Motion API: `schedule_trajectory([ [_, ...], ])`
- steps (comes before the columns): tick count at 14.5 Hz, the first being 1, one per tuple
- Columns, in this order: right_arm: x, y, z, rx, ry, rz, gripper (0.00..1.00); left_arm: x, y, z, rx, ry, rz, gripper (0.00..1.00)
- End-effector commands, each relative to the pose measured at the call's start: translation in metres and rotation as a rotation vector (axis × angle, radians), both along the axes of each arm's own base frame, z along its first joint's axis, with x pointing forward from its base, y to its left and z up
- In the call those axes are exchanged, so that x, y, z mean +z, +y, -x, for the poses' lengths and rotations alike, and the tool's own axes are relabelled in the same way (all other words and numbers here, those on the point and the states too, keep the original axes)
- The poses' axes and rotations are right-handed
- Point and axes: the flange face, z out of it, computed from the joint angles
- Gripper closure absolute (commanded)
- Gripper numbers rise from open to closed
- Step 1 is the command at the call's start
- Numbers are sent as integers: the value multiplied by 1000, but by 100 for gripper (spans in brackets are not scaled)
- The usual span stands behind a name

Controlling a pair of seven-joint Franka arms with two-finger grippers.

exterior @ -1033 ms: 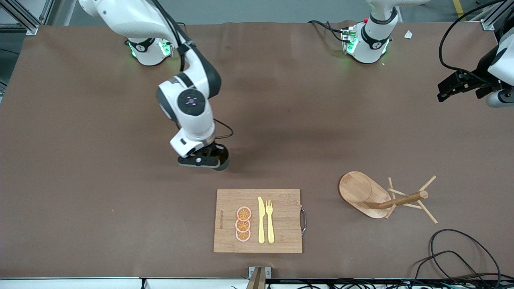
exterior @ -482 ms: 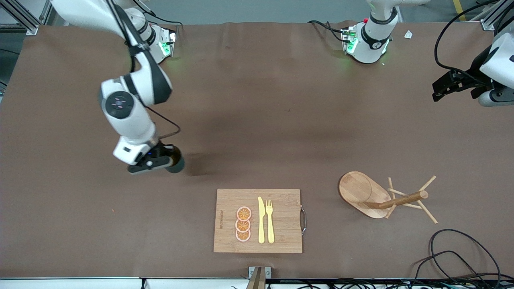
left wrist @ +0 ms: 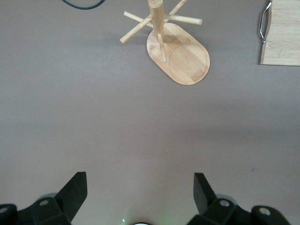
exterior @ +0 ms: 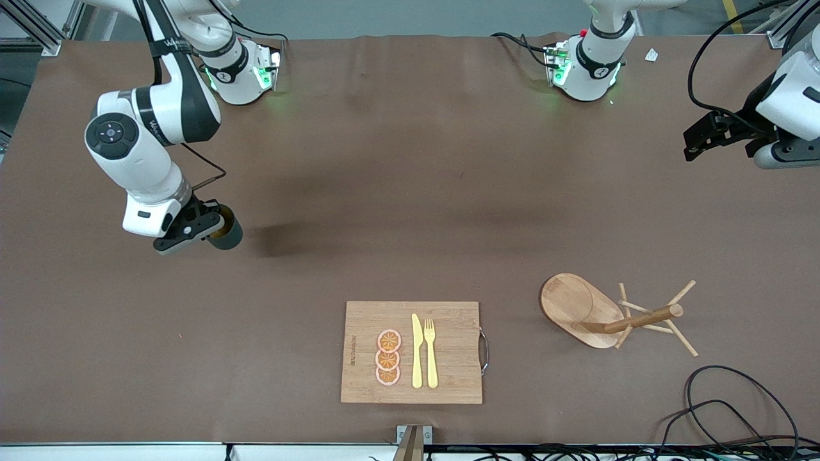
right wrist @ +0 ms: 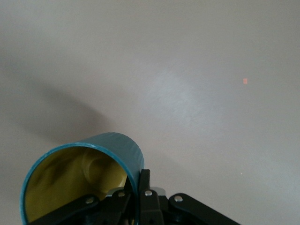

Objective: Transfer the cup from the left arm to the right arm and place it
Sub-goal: 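Carry the teal mug with the right gripper toward the right arm's side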

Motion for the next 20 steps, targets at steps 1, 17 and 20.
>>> schedule_trajectory([
  [1,-2,-27,13,172,33,17,100,5,-2,0,4,-2,9,0],
  [17,-83,-166,6,363,11,-186,100,5,-1,0,4,-3,5,0],
  [20,-92,-189,2,393,13,-190,100,5,0,0,6,-3,5,0],
])
